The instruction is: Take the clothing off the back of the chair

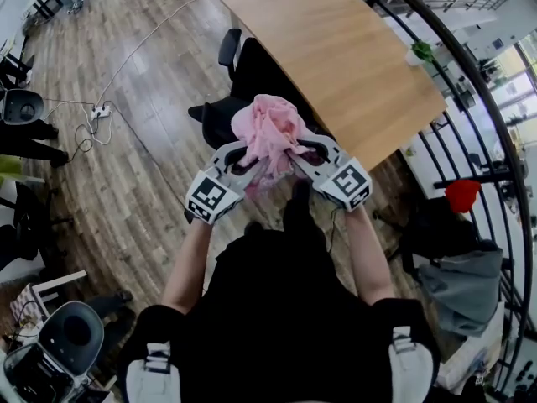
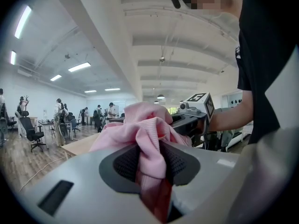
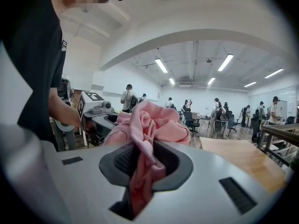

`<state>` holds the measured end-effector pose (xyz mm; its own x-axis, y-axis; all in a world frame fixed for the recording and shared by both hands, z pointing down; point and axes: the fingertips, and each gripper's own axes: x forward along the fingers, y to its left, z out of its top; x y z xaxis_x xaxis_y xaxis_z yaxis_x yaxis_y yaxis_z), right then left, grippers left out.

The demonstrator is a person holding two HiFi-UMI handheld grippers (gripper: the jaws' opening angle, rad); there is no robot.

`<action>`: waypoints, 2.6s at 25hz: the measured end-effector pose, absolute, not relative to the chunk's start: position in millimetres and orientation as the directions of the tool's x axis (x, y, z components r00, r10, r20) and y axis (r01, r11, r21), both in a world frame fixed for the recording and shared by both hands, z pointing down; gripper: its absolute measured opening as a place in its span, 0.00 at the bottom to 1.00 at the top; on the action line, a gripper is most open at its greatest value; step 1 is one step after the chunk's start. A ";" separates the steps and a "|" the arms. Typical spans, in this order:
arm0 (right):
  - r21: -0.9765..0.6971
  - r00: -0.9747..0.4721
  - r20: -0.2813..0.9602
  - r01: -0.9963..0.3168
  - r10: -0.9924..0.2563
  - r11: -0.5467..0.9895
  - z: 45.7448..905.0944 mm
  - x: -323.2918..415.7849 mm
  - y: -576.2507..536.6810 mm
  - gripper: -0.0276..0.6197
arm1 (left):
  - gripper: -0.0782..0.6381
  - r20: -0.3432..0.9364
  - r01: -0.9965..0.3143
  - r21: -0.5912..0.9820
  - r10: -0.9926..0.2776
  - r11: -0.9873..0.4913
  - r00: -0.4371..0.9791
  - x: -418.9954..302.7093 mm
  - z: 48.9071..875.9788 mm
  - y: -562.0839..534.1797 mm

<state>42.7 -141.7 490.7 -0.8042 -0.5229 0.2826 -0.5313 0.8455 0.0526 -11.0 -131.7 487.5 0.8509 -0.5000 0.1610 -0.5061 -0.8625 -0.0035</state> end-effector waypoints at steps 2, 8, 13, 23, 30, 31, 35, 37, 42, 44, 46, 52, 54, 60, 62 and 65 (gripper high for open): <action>0.053 -0.805 0.269 -0.536 -0.529 0.843 486.9 43.6 -138.1 0.14 | 0.26 0.159 -0.507 -0.013 -0.503 -0.862 0.850 -10.0 483.5 -128.3; 0.047 -0.814 0.235 -0.536 -0.531 0.843 474.4 38.3 -129.6 0.14 | 0.26 0.147 -0.512 -0.048 -0.513 -0.857 0.845 -14.6 470.1 -119.7; 0.053 -0.822 0.203 -0.534 -0.532 0.844 462.0 30.3 -122.0 0.14 | 0.26 0.131 -0.525 -0.047 -0.526 -0.850 0.841 -22.6 458.8 -111.3; 0.063 -0.832 0.195 -0.519 -0.520 0.853 454.9 5.3 -96.3 0.14 | 0.26 0.129 -0.536 -0.075 -0.541 -0.841 0.831 -47.4 451.1 -86.8; 0.014 -0.855 0.175 -0.493 -0.487 0.870 459.3 -19.6 -81.0 0.14 | 0.26 0.142 -0.556 -0.055 -0.558 -0.829 0.818 -72.9 453.4 -71.3; 0.010 -0.859 0.170 -0.488 -0.483 0.873 459.4 -23.1 -79.6 0.14 | 0.26 0.145 -0.561 -0.044 -0.561 -0.826 0.815 -76.4 454.0 -69.5; -0.002 -0.867 0.163 -0.477 -0.470 0.879 458.3 -36.9 -73.5 0.14 | 0.26 0.149 -0.571 -0.032 -0.569 -0.820 0.809 -90.2 454.0 -62.7; 0.003 -0.872 0.165 -0.467 -0.461 0.884 459.2 -44.0 -70.8 0.14 | 0.26 0.151 -0.575 -0.031 -0.572 -0.818 0.806 -96.9 455.0 -60.2; -0.012 -0.887 0.187 -0.431 -0.421 0.902 468.7 -59.6 -59.7 0.14 | 0.26 0.168 -0.588 -0.031 -0.584 -0.809 0.794 -112.2 462.3 -52.3; -0.026 -0.896 0.181 -0.416 -0.405 0.909 470.9 -65.2 -56.3 0.14 | 0.26 0.168 -0.596 -0.043 -0.594 -0.802 0.787 -117.3 463.0 -50.0; -0.040 -0.906 0.173 -0.399 -0.387 0.916 472.6 -70.6 -53.0 0.14 | 0.26 0.170 -0.608 -0.048 -0.607 -0.792 0.777 -122.2 465.5 -46.5; -0.057 -0.928 0.192 -0.337 -0.321 0.940 485.4 -120.1 -42.3 0.14 | 0.26 0.185 -0.664 -0.018 -0.655 -0.748 0.733 -170.9 479.3 -32.5; -0.056 -0.934 0.198 -0.313 -0.297 0.948 485.8 -129.3 -40.4 0.14 | 0.26 0.191 -0.681 -0.020 -0.671 -0.732 0.716 -179.0 480.1 -30.0; -0.077 -0.948 0.207 -0.262 -0.242 0.962 487.5 -138.7 -38.4 0.14 | 0.26 0.208 -0.717 0.000 -0.701 -0.697 0.682 -186.7 484.5 -26.1; -0.085 -0.949 0.213 -0.253 -0.230 0.964 490.9 -145.5 -38.2 0.14 | 0.26 0.215 -0.722 0.003 -0.705 -0.692 0.676 -193.2 488.9 -25.7; -0.090 -0.948 0.228 -0.246 -0.220 0.965 497.1 -151.8 -38.1 0.14 | 0.26 0.220 -0.727 0.012 -0.708 -0.686 0.671 -199.2 495.3 -25.4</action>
<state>-151.8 -38.1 497.1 -0.9485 -0.2200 0.2280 -0.2456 0.9652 -0.0902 -199.2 -25.4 495.3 0.6715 -0.7077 0.2195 -0.7272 -0.6863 0.0117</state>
